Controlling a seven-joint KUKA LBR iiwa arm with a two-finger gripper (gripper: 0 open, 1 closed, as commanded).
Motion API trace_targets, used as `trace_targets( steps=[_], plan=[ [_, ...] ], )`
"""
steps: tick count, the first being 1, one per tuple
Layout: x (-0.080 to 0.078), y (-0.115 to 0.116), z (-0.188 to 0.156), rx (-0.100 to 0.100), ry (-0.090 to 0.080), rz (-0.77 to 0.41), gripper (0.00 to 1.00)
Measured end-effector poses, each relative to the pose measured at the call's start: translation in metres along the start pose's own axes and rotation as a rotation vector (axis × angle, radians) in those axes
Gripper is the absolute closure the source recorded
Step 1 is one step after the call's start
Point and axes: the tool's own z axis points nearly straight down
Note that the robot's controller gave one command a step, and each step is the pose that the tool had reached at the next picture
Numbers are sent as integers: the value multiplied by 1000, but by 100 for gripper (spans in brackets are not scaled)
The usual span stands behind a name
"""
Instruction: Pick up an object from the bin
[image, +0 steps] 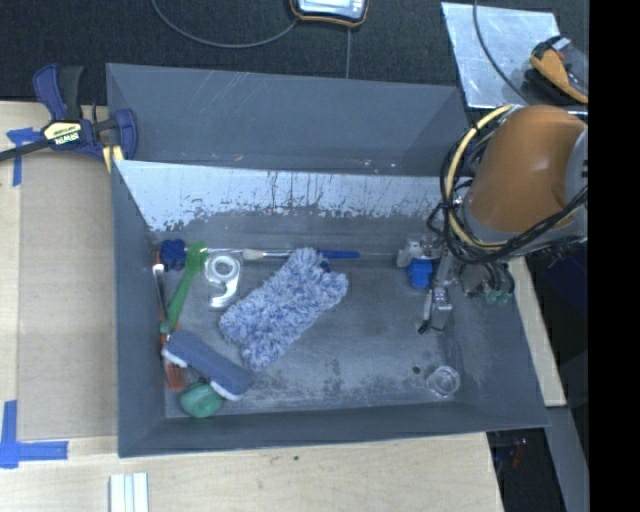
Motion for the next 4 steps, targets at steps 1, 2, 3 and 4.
trace_targets(
  steps=[1, 2, 3, 4],
  plan=[
    [-2, 0, -5, 1, -8, -4, 0],
    [-37, 105, 92, -1, -8, -417, 0],
    [-48, 79, 15, 4, -14, -279, 0],
    [-31, 167, 63, -6, 0, -651, 0]
  ],
)
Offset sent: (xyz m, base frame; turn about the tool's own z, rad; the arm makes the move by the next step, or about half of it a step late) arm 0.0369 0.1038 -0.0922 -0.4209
